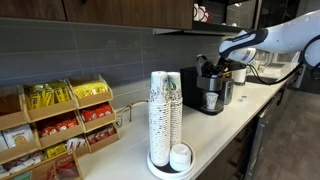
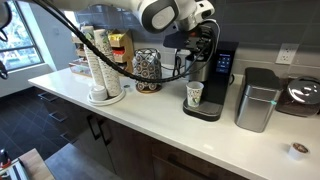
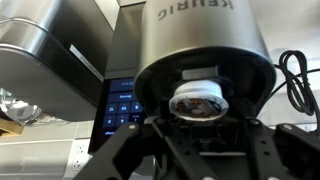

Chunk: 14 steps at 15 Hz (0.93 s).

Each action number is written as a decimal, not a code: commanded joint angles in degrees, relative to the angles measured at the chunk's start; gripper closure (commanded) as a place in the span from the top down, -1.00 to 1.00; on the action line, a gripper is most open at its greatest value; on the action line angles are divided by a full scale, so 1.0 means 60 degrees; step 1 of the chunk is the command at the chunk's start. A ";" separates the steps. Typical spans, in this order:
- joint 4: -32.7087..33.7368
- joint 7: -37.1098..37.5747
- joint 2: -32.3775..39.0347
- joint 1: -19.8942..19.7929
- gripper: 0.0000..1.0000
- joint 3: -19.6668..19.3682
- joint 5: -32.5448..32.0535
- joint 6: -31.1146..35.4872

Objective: Remove the cream pack from the coffee maker and put it on the cupboard

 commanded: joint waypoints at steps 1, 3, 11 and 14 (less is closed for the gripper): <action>0.0133 -0.0318 0.0007 -0.0204 -0.06 0.0136 0.0305 -0.0095; 0.0128 -0.0284 -0.0079 -0.0196 -0.10 0.0112 0.0280 -0.0071; -0.0217 -0.0468 -0.1098 -0.0199 -0.29 -0.0026 0.0332 -0.0139; -0.0780 -0.0765 -0.1687 -0.0290 -0.39 0.0121 0.0495 -0.0286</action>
